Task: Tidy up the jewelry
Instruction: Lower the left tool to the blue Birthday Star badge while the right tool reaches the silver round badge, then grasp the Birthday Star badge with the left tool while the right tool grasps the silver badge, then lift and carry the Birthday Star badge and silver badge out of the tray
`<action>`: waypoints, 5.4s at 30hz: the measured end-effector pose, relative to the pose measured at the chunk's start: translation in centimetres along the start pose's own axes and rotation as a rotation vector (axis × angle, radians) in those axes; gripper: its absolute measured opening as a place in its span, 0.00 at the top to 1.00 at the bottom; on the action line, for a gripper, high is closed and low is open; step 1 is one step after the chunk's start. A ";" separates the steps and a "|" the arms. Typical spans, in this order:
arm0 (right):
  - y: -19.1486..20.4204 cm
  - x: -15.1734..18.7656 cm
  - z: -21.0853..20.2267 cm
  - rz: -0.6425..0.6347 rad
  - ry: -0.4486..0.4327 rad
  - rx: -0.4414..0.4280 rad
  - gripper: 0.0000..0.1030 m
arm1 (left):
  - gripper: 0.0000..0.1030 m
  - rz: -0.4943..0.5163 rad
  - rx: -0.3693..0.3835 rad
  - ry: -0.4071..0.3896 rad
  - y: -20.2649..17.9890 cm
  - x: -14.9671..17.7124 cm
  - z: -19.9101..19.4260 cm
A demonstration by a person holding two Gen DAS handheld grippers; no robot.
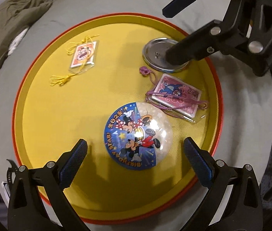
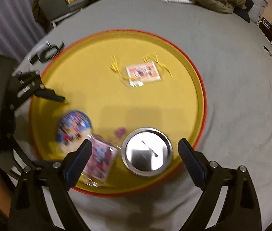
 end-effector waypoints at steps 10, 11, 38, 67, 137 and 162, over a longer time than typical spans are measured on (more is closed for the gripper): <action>-0.2 1.0 2.2 -0.136 0.066 0.021 0.16 | 0.05 -0.035 0.084 -0.005 0.4 -0.6 1.1; -0.2 1.0 2.4 -0.158 0.072 0.020 0.16 | 0.05 -0.033 0.087 -0.006 0.5 -0.7 1.2; 0.0 1.3 4.4 -0.397 0.133 -0.105 0.15 | 0.05 0.028 0.104 -0.032 -0.1 -0.8 0.9; 0.5 2.6 2.6 -0.369 0.078 -0.084 0.32 | 0.32 0.001 0.090 -0.061 0.3 -3.2 0.2; 2.2 -1.0 -3.6 -0.286 -0.116 -0.144 0.32 | 0.23 -0.128 0.041 0.001 5.1 2.9 -1.5; 2.3 -0.7 -4.0 -0.263 -0.123 -0.143 0.32 | 0.30 -0.130 0.044 -0.004 5.5 1.8 -1.3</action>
Point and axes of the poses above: each gripper's, at about its wrist camera, not at the fingertips, and z roughly the way its jaws point, y to its left, x to its underside, the point moved 6 cm from there along z, roughly the way its jaws point
